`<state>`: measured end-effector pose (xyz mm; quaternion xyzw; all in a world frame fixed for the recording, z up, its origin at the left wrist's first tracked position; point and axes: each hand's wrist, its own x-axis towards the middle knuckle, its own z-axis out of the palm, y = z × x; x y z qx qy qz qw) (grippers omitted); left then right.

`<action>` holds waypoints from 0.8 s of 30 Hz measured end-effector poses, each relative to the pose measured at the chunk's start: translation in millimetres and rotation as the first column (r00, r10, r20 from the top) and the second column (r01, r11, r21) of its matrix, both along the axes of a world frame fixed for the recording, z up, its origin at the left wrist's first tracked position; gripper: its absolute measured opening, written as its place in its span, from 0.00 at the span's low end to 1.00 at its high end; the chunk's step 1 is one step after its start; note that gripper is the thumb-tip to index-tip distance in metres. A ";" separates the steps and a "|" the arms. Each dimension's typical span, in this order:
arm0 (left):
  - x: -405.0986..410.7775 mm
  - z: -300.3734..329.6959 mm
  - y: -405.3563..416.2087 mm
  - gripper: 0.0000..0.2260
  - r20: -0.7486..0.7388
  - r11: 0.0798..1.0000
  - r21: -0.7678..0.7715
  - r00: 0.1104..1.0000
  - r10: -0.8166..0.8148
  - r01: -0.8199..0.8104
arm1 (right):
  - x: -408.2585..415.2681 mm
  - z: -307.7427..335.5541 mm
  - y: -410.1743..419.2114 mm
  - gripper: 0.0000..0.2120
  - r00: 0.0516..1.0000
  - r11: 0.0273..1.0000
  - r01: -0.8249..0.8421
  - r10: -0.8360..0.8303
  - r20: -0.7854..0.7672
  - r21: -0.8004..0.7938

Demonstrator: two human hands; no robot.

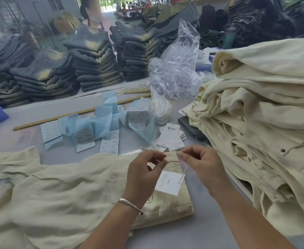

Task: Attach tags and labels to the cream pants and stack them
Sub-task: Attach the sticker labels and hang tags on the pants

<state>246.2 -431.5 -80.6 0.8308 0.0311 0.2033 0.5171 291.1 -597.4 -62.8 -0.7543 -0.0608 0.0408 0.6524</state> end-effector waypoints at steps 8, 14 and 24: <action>-8.2 -67.7 -15.3 0.05 -0.466 0.940 0.155 0.862 -0.200 0.302 | 40.6 24.3 -25.8 0.01 0.753 0.829 0.435 -0.121 0.647 -0.351; -20.4 -98.3 -26.6 0.12 -0.433 0.708 0.550 0.876 -0.210 0.442 | 38.2 -14.4 -16.3 0.02 0.835 0.763 0.044 0.326 0.442 -0.645; -29.8 -99.3 -26.8 0.06 -0.233 0.751 0.573 0.944 -0.235 0.329 | 15.3 -91.9 -20.3 0.02 0.851 0.624 -0.511 0.466 -0.243 -0.592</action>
